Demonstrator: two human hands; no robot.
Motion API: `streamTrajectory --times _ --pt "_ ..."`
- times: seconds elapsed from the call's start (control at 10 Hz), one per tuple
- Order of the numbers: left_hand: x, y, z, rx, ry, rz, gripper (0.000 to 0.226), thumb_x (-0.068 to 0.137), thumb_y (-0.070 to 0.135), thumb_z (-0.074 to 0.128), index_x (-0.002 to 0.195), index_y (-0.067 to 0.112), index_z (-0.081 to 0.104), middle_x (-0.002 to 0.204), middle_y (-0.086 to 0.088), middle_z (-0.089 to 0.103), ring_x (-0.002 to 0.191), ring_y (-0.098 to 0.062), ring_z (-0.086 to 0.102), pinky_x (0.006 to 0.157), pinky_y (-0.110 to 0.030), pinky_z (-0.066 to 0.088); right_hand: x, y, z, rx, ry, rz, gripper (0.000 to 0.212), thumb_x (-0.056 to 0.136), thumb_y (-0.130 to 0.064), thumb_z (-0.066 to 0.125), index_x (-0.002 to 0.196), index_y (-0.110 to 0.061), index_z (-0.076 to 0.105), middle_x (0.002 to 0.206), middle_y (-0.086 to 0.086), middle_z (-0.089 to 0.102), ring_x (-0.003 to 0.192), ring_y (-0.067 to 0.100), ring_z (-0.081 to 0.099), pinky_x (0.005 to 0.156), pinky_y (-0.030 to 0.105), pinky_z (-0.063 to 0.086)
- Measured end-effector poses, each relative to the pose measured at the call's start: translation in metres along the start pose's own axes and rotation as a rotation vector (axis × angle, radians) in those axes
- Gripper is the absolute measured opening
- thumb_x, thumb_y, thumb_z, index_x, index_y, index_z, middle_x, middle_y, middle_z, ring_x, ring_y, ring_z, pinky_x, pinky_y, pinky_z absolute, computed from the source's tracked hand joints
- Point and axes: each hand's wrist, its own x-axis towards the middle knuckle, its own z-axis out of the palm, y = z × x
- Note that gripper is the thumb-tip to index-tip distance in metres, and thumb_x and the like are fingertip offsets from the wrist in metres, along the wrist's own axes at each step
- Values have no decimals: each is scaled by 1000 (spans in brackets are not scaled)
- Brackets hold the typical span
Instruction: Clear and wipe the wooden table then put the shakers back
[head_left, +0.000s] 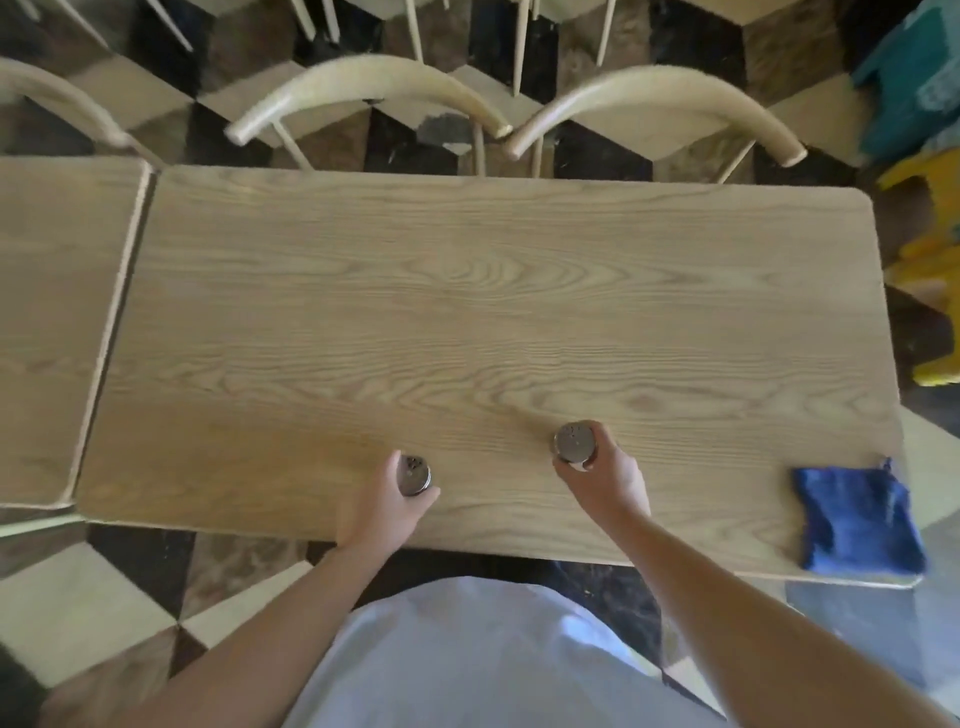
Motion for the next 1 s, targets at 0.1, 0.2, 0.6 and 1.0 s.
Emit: streamTrajectory --times 0.1,0.2,0.6,1.0 --pt "25 25 -3 -131 88 16 47 80 36 80 113 13 55 94 3 63 96 -25 63 71 -25 40 27 -23 -3 30 34 -9 43 74 -55 72 110 -48 49 79 -18 66 74 3 64 57 27 52" --pt "52 54 -15 -79 174 44 39 78 45 77 100 27 49 82 14 58 83 -20 62 64 -30 41 50 -45 -3 59 76 -6 43 74 -57 71 110 -46 50 80 -17 66 75 1 63 54 22 45" --pt "123 99 -27 -22 225 82 41 79 47 74 103 25 49 92 9 65 92 -28 65 68 -33 40 89 -84 13 62 151 87 44 81 -53 70 116 -42 48 87 -9 62 80 16 61 69 33 50" --pt "123 89 -24 -61 266 103 52 75 54 77 105 22 49 89 5 68 90 -30 66 68 -35 43 75 -93 23 126 180 279 63 78 -60 68 128 -40 37 98 -4 66 91 25 66 72 34 48"
